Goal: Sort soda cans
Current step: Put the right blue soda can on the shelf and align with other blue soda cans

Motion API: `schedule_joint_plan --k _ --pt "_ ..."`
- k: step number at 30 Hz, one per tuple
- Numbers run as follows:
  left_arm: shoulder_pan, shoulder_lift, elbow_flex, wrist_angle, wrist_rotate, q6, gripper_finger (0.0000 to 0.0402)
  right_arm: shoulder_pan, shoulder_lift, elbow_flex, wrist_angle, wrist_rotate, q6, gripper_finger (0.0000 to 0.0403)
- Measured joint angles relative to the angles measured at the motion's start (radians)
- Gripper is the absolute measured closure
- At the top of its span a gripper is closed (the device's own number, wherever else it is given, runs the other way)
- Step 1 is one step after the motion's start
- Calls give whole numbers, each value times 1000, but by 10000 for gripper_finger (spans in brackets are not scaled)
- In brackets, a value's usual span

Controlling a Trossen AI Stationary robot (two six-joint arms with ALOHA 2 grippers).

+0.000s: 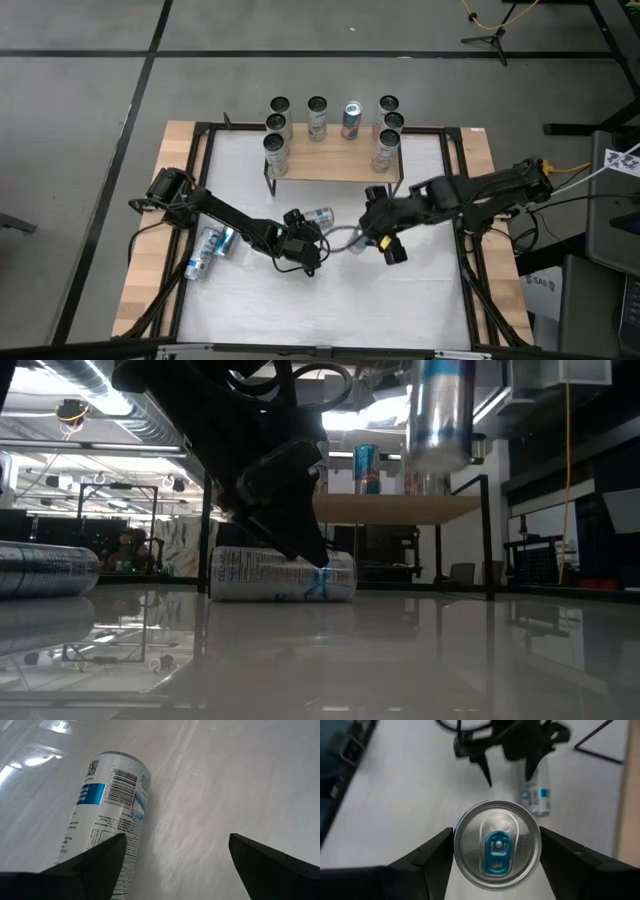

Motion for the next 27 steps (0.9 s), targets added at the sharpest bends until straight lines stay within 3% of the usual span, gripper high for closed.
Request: schedule_joint_plan --k 13,27 --pt "0 0 0 0 0 0 56 -229 0 198 -79 -108 10 144" --pt "0 0 0 0 0 0 56 -486 0 219 -81 -158 -126 144"
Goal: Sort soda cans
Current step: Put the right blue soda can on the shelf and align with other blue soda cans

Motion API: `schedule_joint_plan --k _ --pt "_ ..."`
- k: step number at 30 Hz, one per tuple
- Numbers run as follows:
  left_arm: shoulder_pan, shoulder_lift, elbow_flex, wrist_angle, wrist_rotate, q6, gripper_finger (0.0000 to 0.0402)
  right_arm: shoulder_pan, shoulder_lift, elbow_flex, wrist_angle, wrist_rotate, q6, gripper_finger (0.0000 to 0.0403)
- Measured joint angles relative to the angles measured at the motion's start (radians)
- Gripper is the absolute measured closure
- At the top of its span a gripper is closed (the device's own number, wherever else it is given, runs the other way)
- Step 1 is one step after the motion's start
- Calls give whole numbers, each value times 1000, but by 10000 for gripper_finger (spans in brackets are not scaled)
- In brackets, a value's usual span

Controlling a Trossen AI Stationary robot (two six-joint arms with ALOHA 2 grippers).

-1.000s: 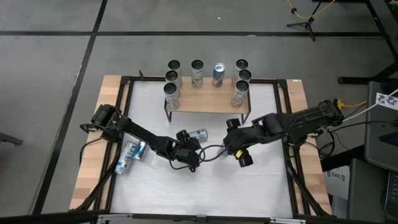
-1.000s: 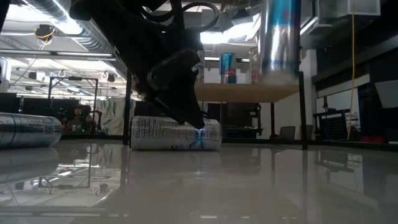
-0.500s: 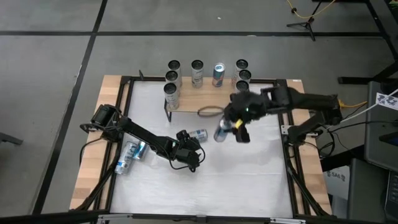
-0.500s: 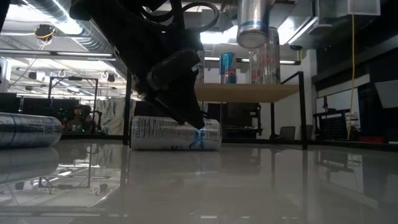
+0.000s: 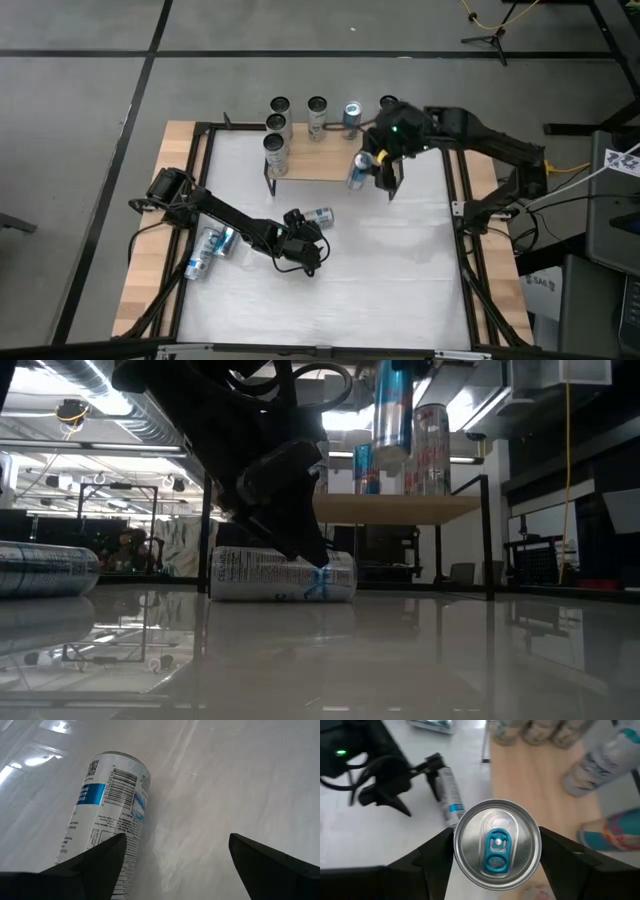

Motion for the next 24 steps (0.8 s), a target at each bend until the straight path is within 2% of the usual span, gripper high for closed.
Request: schedule_joint_plan --k 7,13,24 --pt "0 0 0 0 0 0 56 -79 18 0 3 0 -34 144" --pt "0 0 0 0 0 0 56 -99 71 0 5 4 -67 144" --pt "0 0 0 0 0 0 56 -98 130 0 50 132 -109 144"
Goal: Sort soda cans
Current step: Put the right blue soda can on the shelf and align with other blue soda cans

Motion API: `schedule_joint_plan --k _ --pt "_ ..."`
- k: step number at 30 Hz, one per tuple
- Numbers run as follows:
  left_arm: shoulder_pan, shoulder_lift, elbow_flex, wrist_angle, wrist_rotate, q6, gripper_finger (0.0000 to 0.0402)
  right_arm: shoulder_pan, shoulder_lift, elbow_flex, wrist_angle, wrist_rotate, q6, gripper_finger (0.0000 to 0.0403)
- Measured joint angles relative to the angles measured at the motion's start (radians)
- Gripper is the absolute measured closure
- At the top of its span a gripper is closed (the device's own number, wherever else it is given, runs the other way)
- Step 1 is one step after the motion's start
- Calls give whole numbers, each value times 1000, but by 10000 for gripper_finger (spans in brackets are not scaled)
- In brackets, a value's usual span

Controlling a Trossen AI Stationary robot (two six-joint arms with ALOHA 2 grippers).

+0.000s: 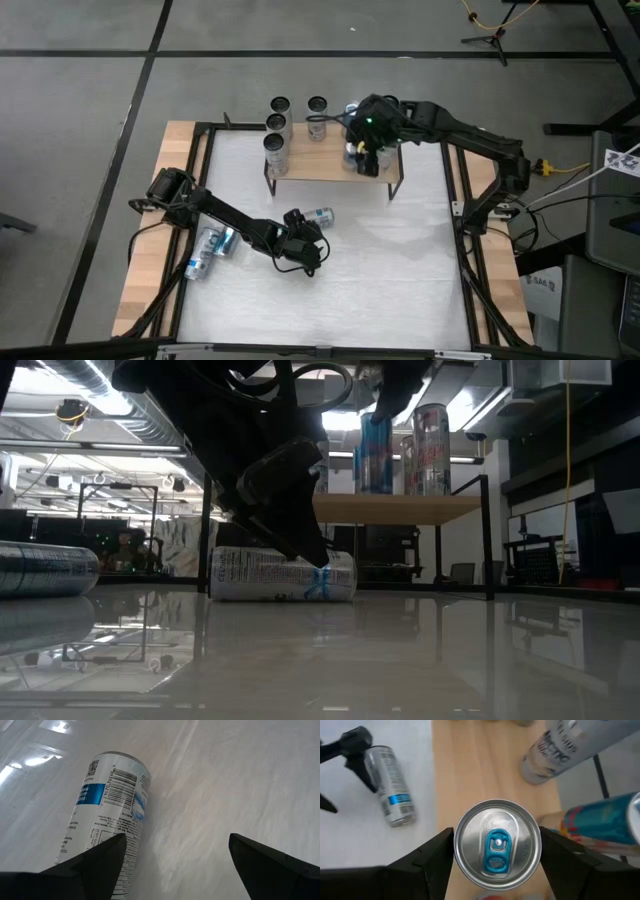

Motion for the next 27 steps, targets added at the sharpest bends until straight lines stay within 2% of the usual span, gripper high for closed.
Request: schedule_joint_plan --k 14,27 --pt "0 0 0 0 0 0 56 -72 2 -1 9 18 -10 144" --pt "0 0 0 0 0 0 56 -132 2 -1 5 -86 -10 144"
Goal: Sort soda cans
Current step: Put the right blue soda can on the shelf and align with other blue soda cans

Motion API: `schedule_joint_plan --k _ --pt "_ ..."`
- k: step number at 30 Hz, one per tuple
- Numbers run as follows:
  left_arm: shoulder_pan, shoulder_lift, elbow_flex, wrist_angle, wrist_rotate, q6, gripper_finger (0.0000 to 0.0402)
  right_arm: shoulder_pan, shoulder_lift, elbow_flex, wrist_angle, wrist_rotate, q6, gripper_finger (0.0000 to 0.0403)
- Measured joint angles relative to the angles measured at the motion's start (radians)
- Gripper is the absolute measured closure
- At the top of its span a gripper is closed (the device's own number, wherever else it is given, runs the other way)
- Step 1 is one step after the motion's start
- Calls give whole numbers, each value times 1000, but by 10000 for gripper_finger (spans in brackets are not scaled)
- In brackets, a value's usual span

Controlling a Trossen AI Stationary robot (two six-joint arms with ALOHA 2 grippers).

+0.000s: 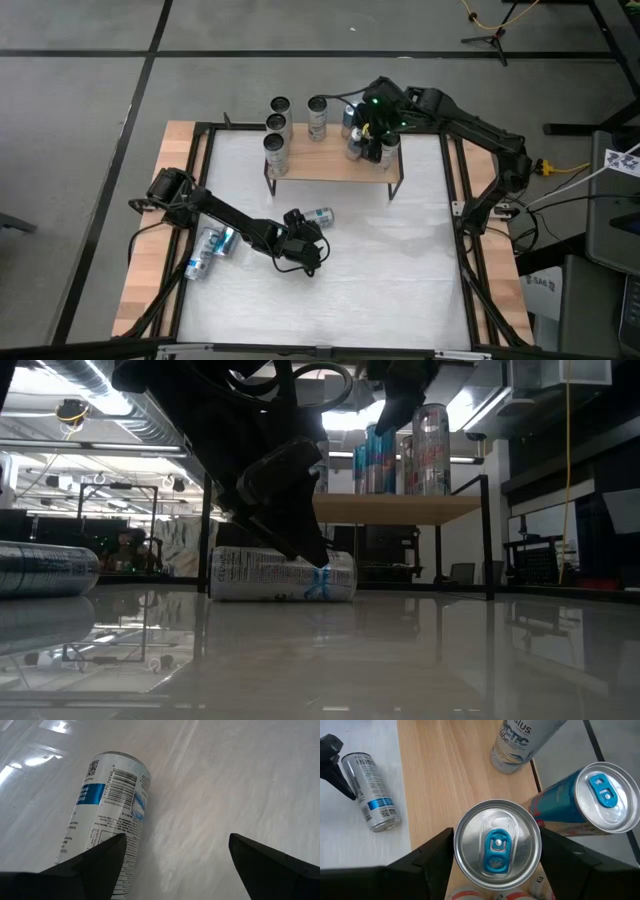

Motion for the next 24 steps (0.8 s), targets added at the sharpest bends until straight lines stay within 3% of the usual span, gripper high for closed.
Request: schedule_joint_plan --k 24 --pt "0 0 0 0 0 0 56 3 0 0 2 44 -9 141"
